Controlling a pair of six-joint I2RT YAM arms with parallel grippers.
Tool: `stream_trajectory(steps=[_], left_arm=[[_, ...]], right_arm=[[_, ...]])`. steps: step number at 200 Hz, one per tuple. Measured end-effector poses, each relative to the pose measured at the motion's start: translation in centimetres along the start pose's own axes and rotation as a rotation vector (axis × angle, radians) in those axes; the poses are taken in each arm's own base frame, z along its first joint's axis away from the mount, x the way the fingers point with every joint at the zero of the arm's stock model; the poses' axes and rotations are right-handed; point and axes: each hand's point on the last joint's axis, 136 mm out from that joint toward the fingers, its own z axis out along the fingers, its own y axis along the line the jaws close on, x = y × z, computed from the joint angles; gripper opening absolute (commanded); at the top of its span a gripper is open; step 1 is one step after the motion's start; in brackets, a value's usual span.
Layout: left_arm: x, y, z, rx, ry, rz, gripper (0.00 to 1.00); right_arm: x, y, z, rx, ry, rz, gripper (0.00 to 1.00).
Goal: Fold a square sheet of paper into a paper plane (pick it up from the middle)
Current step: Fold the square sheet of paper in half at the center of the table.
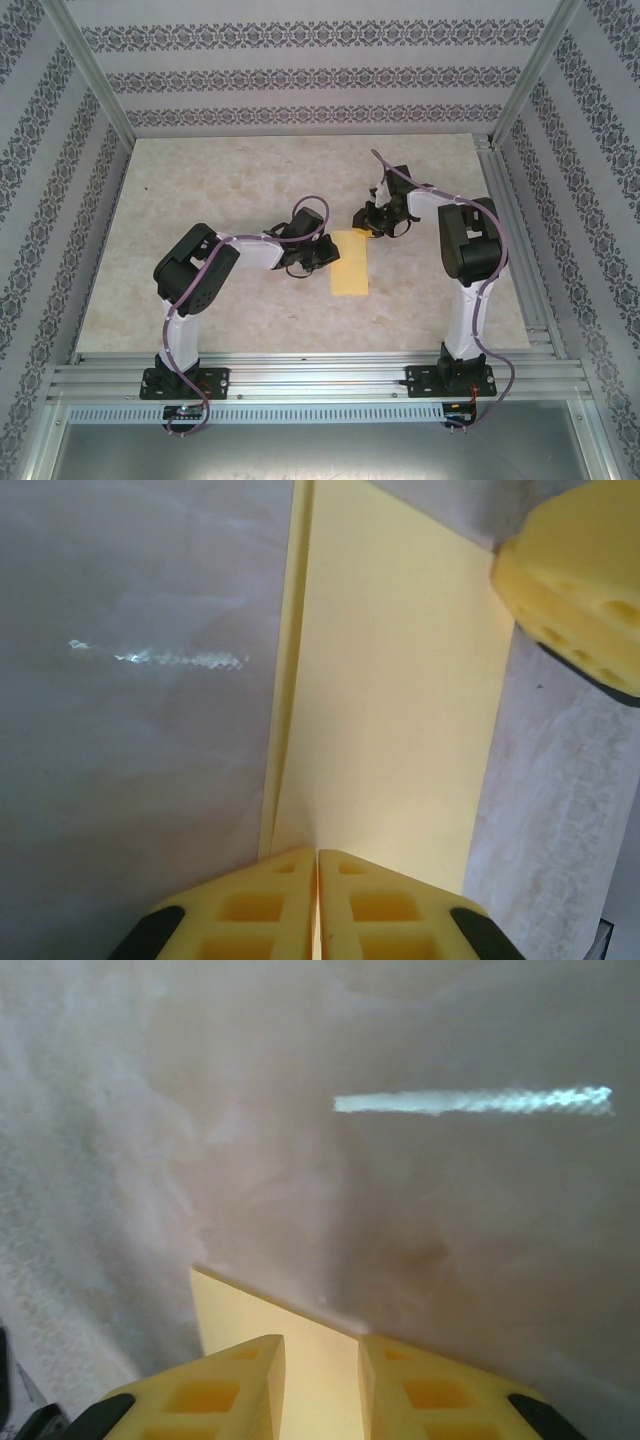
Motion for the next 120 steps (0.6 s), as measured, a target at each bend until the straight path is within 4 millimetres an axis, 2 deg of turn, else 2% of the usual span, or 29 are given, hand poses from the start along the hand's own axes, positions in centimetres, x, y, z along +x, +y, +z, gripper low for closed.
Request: stream_trajectory(steps=[68, 120], left_arm=[[0.0, 0.0, 0.0, 0.000, 0.000, 0.000, 0.12], [0.0, 0.0, 0.0, 0.000, 0.000, 0.001, 0.12]], right_arm=[[-0.3, 0.0, -0.6, 0.020, -0.004, 0.008, 0.27], [1.5, 2.0, -3.6, -0.023, -0.047, -0.024, 0.27]])
